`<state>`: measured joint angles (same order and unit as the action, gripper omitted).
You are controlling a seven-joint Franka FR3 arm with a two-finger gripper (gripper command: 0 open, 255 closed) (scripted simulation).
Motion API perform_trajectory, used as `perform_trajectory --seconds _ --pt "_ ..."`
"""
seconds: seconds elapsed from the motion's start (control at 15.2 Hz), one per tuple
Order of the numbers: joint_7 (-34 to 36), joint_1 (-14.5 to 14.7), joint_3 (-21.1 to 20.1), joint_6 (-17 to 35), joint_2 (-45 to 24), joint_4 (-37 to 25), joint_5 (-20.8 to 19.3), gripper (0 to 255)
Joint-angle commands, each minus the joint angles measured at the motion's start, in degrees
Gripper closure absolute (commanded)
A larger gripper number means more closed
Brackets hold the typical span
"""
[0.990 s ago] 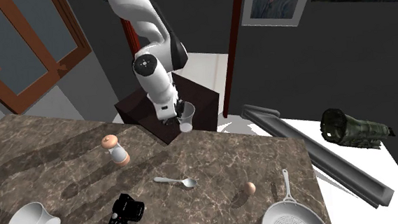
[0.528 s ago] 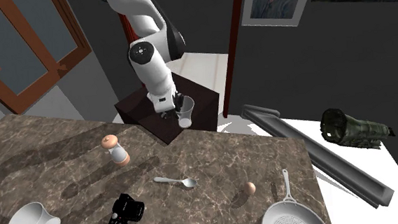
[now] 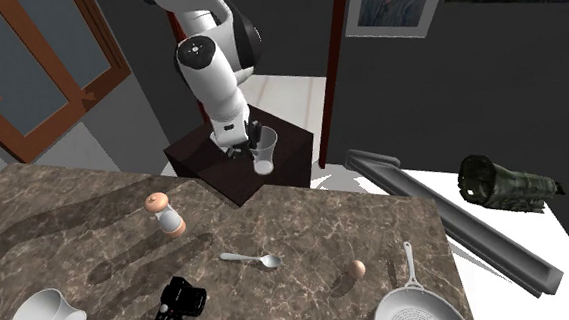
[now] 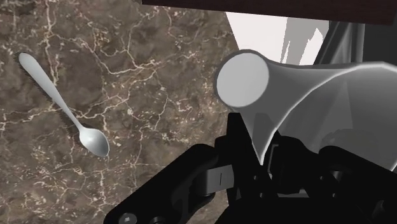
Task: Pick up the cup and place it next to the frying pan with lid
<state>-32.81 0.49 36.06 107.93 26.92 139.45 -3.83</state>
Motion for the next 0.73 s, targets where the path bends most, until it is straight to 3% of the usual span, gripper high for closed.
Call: perform_trajectory --seconds 0.0,0.13,0.66 --pt "0.5 -0.2 -0.5 -1.6 0.9 -0.8 -0.2 255" --pt "0.8 -0.3 -0.9 -3.2 1.4 -1.9 -0.2 255" --pt "-6.0 6.8 4.5 0.9 -20.4 -16.2 11.6 255"
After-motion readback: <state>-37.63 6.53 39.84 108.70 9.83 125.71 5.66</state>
